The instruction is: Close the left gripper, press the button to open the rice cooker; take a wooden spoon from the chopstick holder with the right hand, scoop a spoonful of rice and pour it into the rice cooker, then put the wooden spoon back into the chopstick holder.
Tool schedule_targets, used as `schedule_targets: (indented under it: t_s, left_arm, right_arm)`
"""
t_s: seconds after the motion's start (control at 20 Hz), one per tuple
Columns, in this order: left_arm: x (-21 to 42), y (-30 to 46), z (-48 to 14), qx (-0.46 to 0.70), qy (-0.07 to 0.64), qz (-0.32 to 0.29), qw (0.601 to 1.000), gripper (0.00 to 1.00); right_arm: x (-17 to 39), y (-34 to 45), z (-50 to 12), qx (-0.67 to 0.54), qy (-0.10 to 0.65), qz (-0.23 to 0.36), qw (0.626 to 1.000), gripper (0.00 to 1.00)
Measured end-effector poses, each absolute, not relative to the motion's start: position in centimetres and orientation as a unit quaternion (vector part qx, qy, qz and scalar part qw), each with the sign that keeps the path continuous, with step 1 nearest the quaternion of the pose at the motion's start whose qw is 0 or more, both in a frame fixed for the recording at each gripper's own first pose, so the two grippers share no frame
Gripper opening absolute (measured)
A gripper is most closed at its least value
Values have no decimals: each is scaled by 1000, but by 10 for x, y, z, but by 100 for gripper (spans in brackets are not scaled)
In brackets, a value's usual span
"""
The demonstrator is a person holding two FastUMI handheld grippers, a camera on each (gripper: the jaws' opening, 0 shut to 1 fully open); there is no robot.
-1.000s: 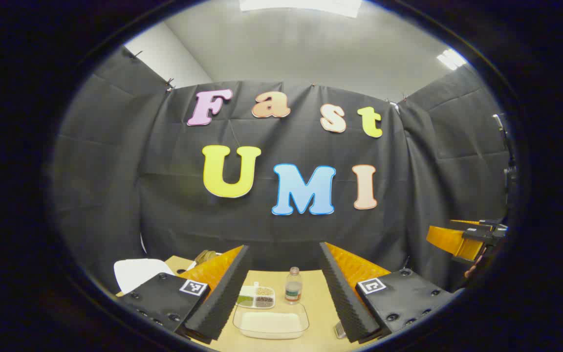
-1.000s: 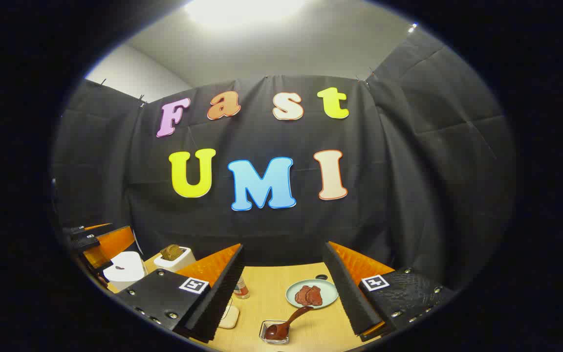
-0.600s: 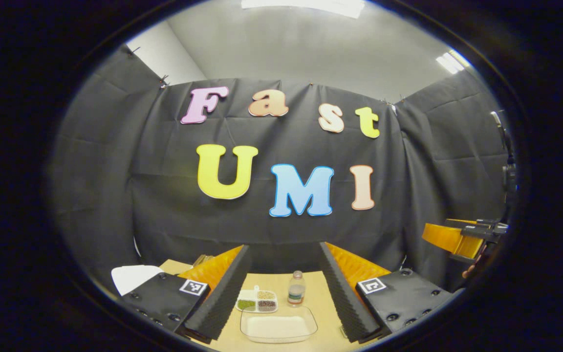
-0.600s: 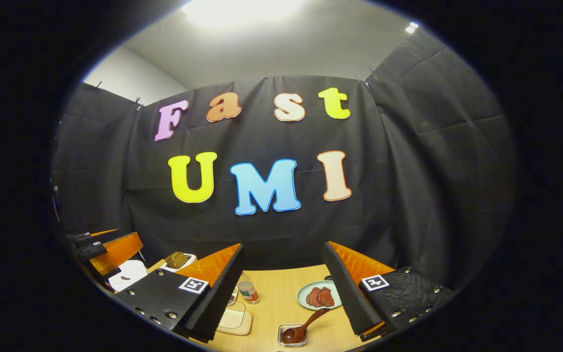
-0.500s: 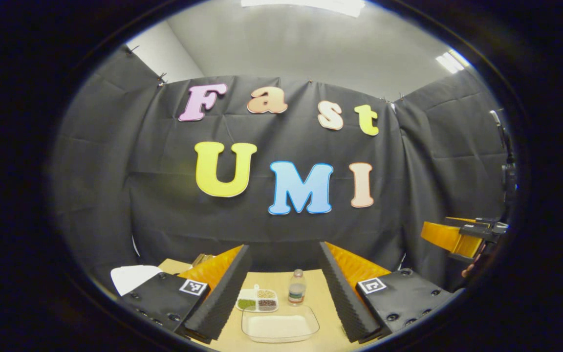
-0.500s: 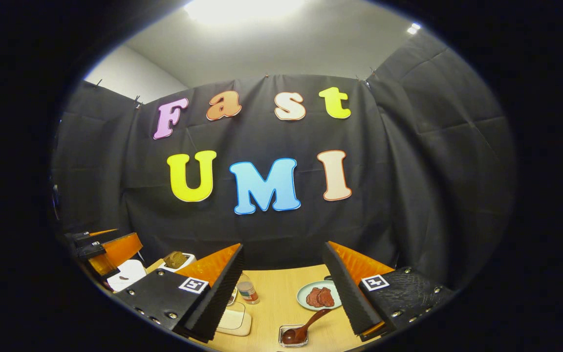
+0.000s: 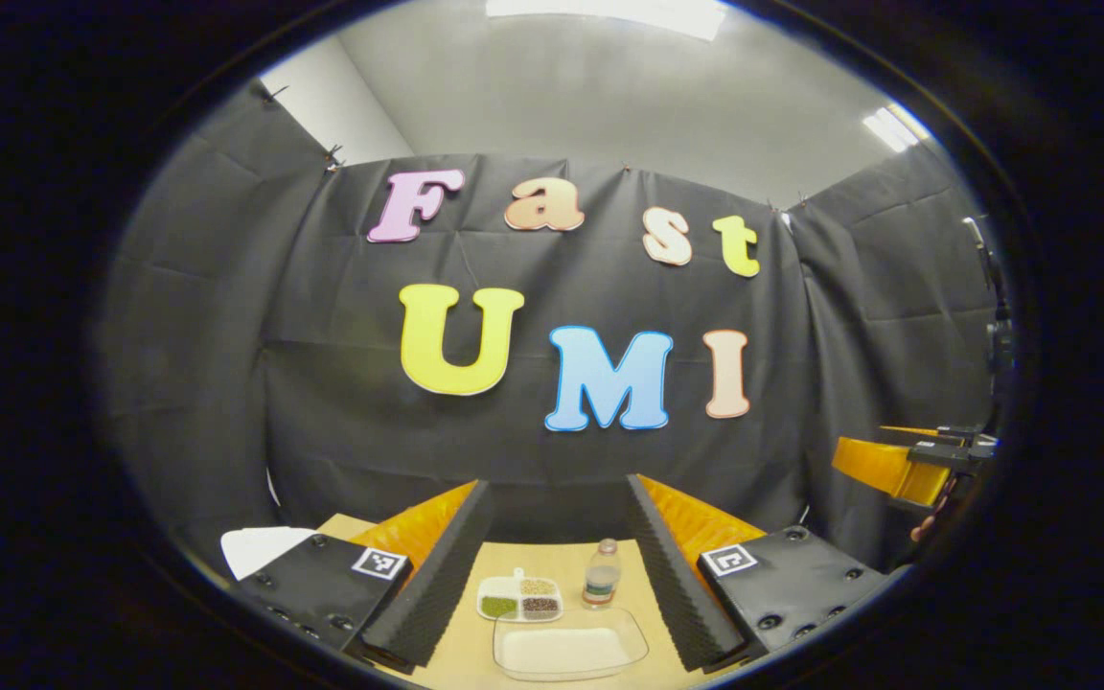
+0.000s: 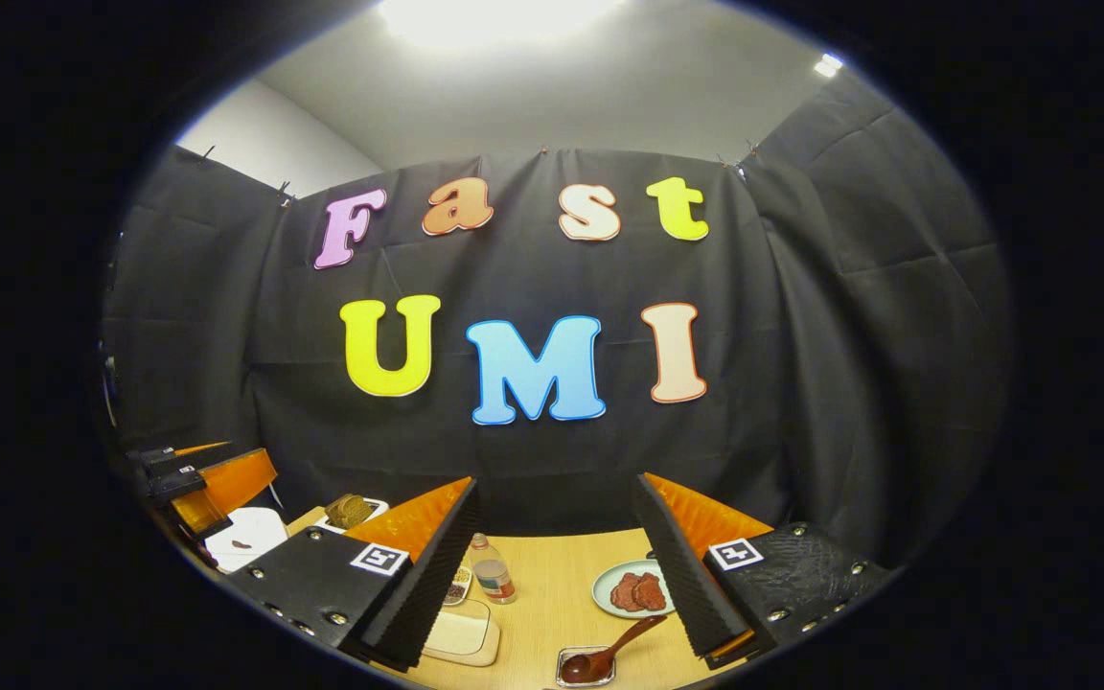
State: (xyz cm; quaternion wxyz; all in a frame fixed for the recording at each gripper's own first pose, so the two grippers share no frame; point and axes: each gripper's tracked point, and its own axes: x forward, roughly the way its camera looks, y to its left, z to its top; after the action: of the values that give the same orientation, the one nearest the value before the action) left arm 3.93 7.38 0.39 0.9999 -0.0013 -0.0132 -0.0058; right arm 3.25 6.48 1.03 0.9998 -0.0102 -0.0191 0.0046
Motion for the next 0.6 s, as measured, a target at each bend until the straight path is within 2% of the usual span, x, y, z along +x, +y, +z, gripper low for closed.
schedule_targets:
  t_s: [0.05,0.15,0.2,0.25,0.3,0.35,0.4,0.45,0.55,0.6]
  left_arm:
    - [40,81,-3,0,-8,-1,1000,92]
    - [41,96,-15,-6,0,5,1000,94]
    - [42,107,-20,-11,6,12,1000,87]
    - [40,118,-29,-17,16,19,1000,80]
    - [41,131,-35,-22,25,28,999,79]
    - [39,145,-44,-27,37,35,998,63]
    - [38,159,-52,-29,52,45,997,47]
    - [38,181,-61,-30,65,64,995,26]
    - [35,217,-83,-45,96,88,990,9]
    - [34,231,-95,-55,118,95,987,9]
  right_arm:
    - [34,68,7,-10,-17,7,1000,98]
    - [37,73,-2,-10,-6,12,1000,98]
    - [38,78,-6,-10,-2,17,1000,94]
    - [40,80,-9,-10,2,19,1000,98]
    - [40,83,-12,-10,6,24,1000,94]
    - [40,88,-15,-9,10,29,999,98]
    - [40,91,-20,-10,15,32,999,94]
    - [40,94,-23,-13,20,36,999,98]
    - [39,98,-28,-18,27,41,999,98]
    - [39,100,-31,-18,31,44,998,98]
